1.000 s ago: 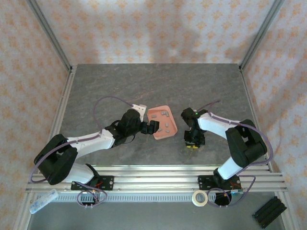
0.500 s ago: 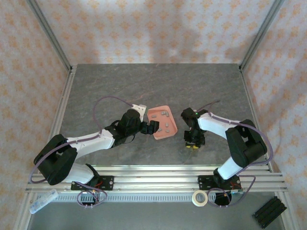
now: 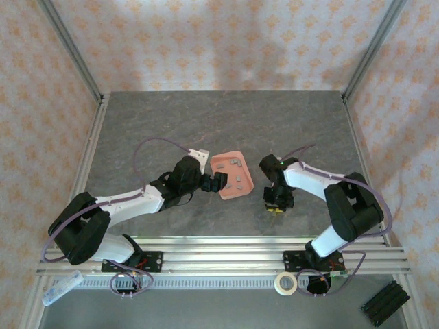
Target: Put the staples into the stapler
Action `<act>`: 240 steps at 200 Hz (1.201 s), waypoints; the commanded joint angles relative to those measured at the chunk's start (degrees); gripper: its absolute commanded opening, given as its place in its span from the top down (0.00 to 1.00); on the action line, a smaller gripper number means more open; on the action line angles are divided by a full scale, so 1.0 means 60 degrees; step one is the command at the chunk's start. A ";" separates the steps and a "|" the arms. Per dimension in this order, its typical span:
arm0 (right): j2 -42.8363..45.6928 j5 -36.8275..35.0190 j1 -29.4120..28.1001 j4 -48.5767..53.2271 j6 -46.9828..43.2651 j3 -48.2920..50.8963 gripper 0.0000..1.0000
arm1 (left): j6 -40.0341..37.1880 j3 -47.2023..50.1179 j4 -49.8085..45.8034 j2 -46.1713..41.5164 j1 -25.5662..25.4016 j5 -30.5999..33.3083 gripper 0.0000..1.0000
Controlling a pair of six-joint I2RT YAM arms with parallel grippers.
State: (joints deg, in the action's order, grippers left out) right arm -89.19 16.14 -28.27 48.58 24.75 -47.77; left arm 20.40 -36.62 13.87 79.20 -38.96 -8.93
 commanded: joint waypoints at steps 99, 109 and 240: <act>0.2296 -0.0793 0.0049 -0.1656 0.1423 0.1273 0.86 | -0.0169 0.0353 0.0687 -0.0527 0.0004 0.0604 0.02; 0.2472 -0.0813 0.0054 -0.1891 0.1534 0.1406 0.86 | -0.0122 0.0401 0.0780 -0.0576 0.0004 0.0718 0.02; 0.2910 -0.1862 0.0881 -0.2530 0.0420 0.0678 0.86 | -0.0232 0.0620 0.3701 0.0765 0.0008 0.1378 0.01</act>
State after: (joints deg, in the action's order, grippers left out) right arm -73.34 9.52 -24.12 32.51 32.21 -40.34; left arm 19.44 -32.60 29.71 82.70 -38.96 -3.03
